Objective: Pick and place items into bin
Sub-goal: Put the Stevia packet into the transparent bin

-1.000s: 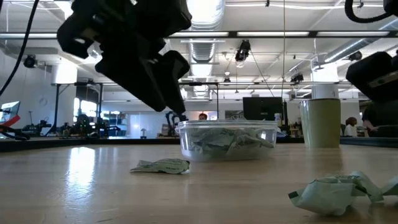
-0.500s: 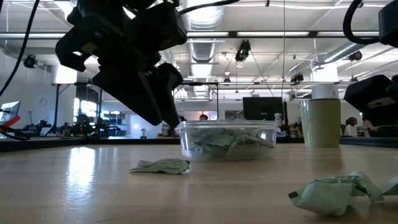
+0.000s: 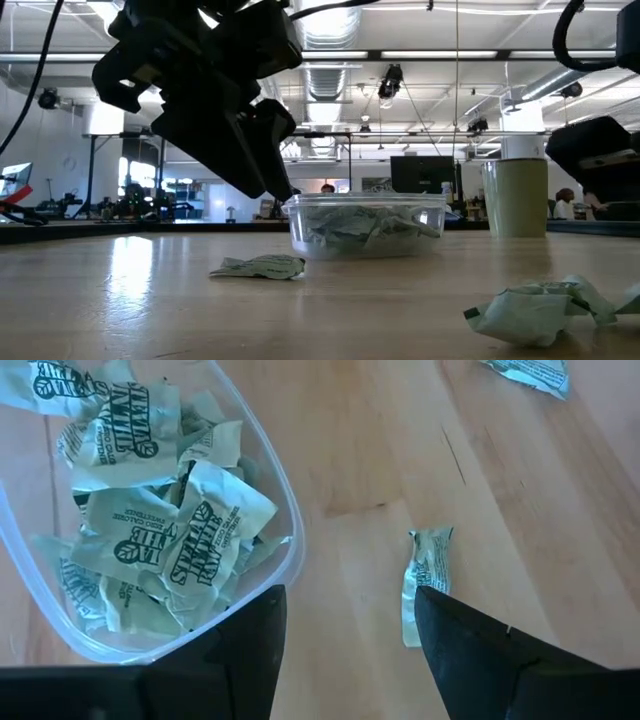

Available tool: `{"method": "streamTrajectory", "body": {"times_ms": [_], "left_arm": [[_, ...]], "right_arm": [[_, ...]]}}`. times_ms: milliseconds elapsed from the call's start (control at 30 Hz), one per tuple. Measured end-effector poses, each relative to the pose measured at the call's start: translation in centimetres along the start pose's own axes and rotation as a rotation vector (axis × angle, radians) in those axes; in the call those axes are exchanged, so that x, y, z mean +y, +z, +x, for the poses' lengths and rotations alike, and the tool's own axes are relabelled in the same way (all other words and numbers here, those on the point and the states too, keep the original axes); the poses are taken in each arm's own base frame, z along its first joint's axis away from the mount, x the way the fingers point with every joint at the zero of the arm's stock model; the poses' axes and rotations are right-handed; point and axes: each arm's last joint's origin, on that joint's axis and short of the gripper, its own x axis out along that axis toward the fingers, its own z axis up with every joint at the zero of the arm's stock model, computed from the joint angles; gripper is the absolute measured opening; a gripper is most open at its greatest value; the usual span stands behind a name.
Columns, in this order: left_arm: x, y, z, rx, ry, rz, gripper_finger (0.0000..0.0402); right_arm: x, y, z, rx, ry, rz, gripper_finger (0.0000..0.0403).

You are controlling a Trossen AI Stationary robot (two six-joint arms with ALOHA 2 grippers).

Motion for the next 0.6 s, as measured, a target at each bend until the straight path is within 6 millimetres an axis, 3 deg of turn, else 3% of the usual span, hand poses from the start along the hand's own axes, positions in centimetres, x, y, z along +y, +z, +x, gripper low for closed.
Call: {"method": "streamTrajectory", "body": {"times_ms": [167, 367, 600], "left_arm": [[0.0, 0.0, 0.0, 0.0, 0.011, 0.0, 0.0205], [0.1, -0.1, 0.0, 0.007, 0.02, 0.0, 0.0205], [0.1, -0.6, -0.4, 0.061, 0.05, -0.044, 0.0205]], "right_arm": [[-0.2, 0.7, -0.6, -0.055, -0.073, -0.079, 0.0009], [-0.9, 3.3, -2.0, -0.178, -0.262, -0.26, 0.0009], [-4.0, 7.0, -2.9, -0.303, -0.457, -0.31, 0.0009]]}}
